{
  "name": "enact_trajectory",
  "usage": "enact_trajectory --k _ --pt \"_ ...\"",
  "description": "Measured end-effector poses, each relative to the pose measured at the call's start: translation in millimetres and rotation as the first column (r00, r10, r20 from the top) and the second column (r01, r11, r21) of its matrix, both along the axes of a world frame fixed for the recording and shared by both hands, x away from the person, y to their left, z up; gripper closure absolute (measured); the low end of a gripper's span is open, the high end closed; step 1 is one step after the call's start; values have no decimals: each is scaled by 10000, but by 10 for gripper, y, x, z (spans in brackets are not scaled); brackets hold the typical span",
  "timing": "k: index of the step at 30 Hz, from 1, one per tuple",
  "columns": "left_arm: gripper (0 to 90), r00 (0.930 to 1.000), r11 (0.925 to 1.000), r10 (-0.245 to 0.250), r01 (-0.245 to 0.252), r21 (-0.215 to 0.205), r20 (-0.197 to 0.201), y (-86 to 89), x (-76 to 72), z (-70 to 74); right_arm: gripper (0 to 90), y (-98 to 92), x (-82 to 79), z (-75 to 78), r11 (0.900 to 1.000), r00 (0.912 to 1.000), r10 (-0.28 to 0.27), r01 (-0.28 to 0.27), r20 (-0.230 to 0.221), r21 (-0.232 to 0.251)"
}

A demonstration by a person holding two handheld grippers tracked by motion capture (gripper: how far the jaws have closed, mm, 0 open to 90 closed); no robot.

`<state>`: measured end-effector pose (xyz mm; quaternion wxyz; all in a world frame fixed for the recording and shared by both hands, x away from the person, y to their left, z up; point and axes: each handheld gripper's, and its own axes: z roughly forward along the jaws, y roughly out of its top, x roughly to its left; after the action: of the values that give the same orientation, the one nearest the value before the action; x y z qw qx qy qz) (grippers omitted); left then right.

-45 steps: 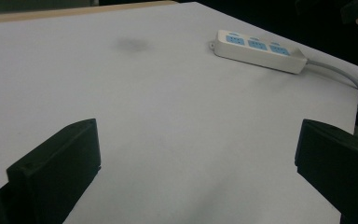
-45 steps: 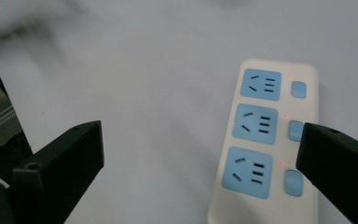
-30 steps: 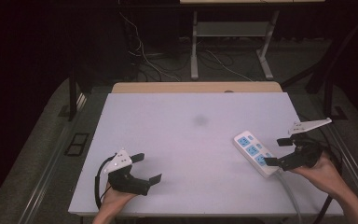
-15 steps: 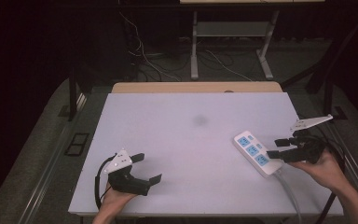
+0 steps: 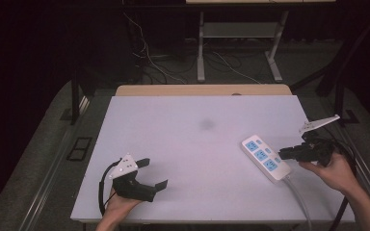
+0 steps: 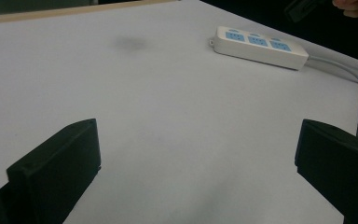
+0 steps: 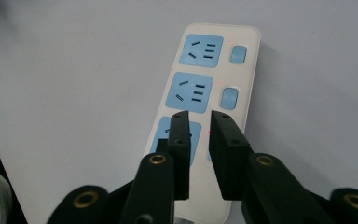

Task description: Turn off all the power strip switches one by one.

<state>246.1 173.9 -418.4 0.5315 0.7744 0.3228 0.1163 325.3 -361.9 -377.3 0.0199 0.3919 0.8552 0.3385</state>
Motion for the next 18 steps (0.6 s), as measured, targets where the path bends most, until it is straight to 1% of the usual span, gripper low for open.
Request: enact_trajectory --k 3,4,5,6,7,14,15,18 --pt "0 10000 10000 -12 12 23 -8 -4 0 -1 810 -1 17 -14 10000 10000 26 -26 31 -5" --pt "0 10000 10000 -14 14 28 -8 -4 -1 -1 850 -1 32 -30 10000 10000 17 -17 -39 -58" --pt "0 10000 10000 -16 16 29 -1 -4 -2 -1 850 -1 32 -30 10000 10000 17 -17 -39 -58" --pt "0 10000 10000 -18 18 16 -1 -5 -2 -1 882 -3 45 -47 9999 10000 59 -59 -71 -83" --pt "0 10000 10000 -20 20 26 -1 -4 -2 -1 894 -5 50 -55 9999 9999 75 -76 -74 -108" --pt "0 10000 10000 -44 44 29 -31 -5 1 -3 896 -2 80 -122 9998 9999 39 -42 -150 -201" --pt "0 10000 10000 -51 51 27 -45 -5 2 -4 896 1 89 -148 9995 9999 -6 1 -173 -316" --pt "0 10000 10000 -50 50 30 -57 -6 3 -6 896 2 103 -168 9992 9999 -10 3 -162 -395"
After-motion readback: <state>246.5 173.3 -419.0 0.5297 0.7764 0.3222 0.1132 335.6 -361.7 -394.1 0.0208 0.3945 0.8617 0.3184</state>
